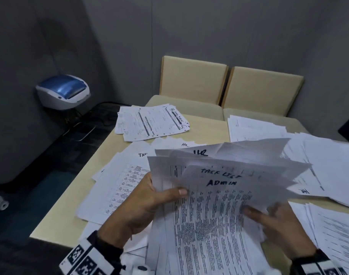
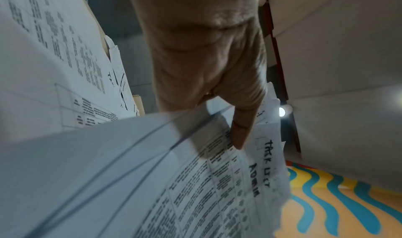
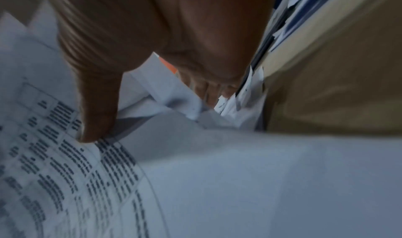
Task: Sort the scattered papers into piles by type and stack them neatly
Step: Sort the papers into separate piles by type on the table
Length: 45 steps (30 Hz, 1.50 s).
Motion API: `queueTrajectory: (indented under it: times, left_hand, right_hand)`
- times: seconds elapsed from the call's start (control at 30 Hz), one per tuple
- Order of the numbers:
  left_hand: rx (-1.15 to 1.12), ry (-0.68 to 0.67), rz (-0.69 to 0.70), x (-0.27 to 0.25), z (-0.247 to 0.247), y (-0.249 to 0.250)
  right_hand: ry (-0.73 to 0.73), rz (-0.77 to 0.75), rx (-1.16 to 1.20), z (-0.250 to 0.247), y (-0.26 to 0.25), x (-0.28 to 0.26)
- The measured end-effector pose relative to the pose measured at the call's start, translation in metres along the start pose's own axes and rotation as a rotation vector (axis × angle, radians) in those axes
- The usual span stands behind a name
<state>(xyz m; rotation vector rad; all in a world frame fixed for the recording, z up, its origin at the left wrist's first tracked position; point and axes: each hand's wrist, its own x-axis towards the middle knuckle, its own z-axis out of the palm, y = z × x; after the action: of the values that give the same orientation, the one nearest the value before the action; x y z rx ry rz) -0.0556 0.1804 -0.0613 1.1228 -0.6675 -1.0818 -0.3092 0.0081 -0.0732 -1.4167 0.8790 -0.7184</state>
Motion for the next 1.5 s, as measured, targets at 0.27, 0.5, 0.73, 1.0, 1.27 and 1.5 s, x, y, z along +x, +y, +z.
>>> queueTrajectory:
  times: [0.27, 0.5, 0.73, 1.0, 1.27, 1.5]
  left_hand:
    - [0.008, 0.099, -0.044, 0.004, -0.002, -0.008]
    - [0.284, 0.136, 0.026, 0.01, 0.023, 0.016]
    - [0.349, 0.18, 0.445, 0.011, 0.04, 0.091]
    - [0.386, 0.191, 0.279, 0.013, 0.014, 0.054]
    - [0.485, 0.222, 0.271, 0.017, 0.01, 0.041]
    - [0.483, 0.291, 0.26, 0.014, 0.004, 0.034]
  right_hand:
    - [0.058, -0.132, -0.018, 0.012, 0.009, -0.001]
    - [0.103, -0.297, -0.138, 0.029, -0.049, -0.005]
    - [0.129, -0.589, -0.078, 0.041, -0.121, 0.004]
    - [-0.054, -0.43, -0.006, 0.054, -0.08, 0.015]
    - [-0.026, -0.431, -0.014, 0.056, -0.067, 0.024]
    - [-0.108, -0.275, -0.167, 0.043, -0.046, 0.024]
